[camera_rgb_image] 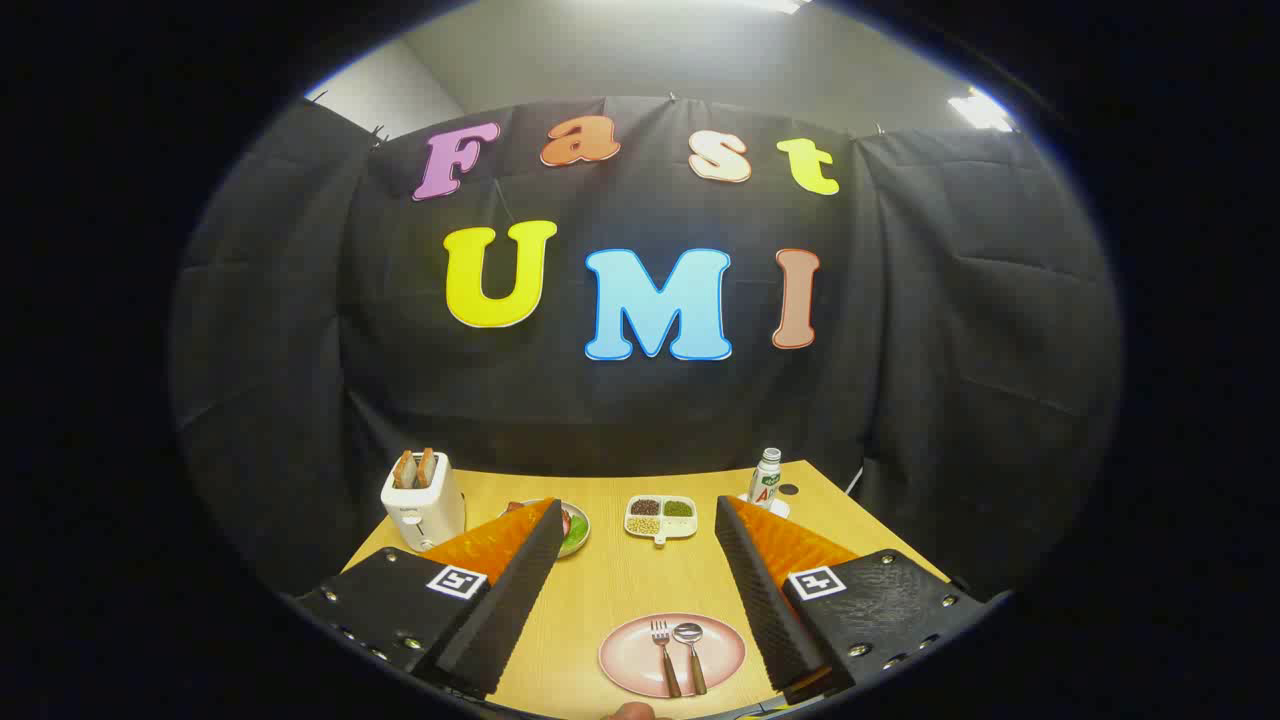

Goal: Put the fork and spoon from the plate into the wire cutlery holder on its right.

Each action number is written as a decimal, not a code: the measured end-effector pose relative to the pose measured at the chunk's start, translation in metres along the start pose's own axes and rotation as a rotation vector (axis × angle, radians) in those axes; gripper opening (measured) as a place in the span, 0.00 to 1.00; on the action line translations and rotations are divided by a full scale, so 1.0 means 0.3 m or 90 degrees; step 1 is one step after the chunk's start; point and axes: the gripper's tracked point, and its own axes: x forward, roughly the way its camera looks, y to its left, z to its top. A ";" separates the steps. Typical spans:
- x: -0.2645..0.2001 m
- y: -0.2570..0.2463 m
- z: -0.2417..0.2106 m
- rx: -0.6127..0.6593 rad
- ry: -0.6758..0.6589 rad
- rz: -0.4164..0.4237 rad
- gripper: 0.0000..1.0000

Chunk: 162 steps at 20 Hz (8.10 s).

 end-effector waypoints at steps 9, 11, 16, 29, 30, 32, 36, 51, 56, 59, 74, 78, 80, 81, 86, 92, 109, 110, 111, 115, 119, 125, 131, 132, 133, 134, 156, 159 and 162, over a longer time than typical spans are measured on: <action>0.096 -0.055 -0.120 -0.024 0.066 -0.021 0.94; 0.127 -0.076 -0.177 -0.024 0.099 -0.033 0.94; 0.196 -0.127 -0.360 -0.024 0.213 -0.066 0.94; 0.208 -0.218 -0.953 -0.117 0.622 -0.090 0.95; 0.201 -0.221 -0.983 -0.126 0.649 -0.087 0.95; 0.197 -0.230 -1.039 -0.138 0.690 -0.079 0.94; 0.191 -0.245 -1.109 -0.126 0.722 -0.080 0.94; 0.203 -0.286 -1.262 -0.080 0.785 -0.062 0.60; 0.181 -0.249 -1.298 -0.077 0.818 -0.042 0.11; 0.179 -0.231 -1.297 -0.053 0.818 -0.042 0.06; 0.225 -0.258 -1.170 -0.070 0.785 -0.064 0.06; 0.217 -0.273 -1.071 -0.093 0.776 -0.101 0.07; 0.216 -0.277 -1.024 -0.109 0.767 -0.113 0.06; 0.216 -0.278 -1.001 -0.117 0.762 -0.117 0.06; 0.213 -0.289 -0.892 -0.142 0.738 -0.139 0.06; 0.226 -0.361 -0.800 -0.126 0.713 -0.168 0.07; 0.299 -0.758 -0.772 -0.038 0.740 -0.248 0.07; 0.301 -0.771 -0.782 -0.036 0.746 -0.248 0.06; 0.300 -0.781 -0.794 -0.036 0.752 -0.247 0.07; 0.307 -0.799 -0.839 -0.040 0.785 -0.225 0.06; 0.319 -0.793 -0.851 -0.053 0.813 -0.185 0.07; 0.325 -0.804 -0.808 -0.045 0.793 -0.204 0.32; 0.297 -0.758 -0.758 -0.031 0.777 -0.215 0.37; 0.290 -0.741 -0.752 -0.021 0.774 -0.218 0.44; 0.282 -0.723 -0.745 -0.014 0.770 -0.218 0.44; 0.277 -0.707 -0.736 -0.013 0.764 -0.217 0.44; 0.161 -0.140 -0.840 -0.093 0.763 -0.074 0.49; 0.143 -0.101 -0.901 -0.086 0.780 -0.059 0.49; 0.136 -0.091 -0.958 -0.081 0.794 -0.053 0.49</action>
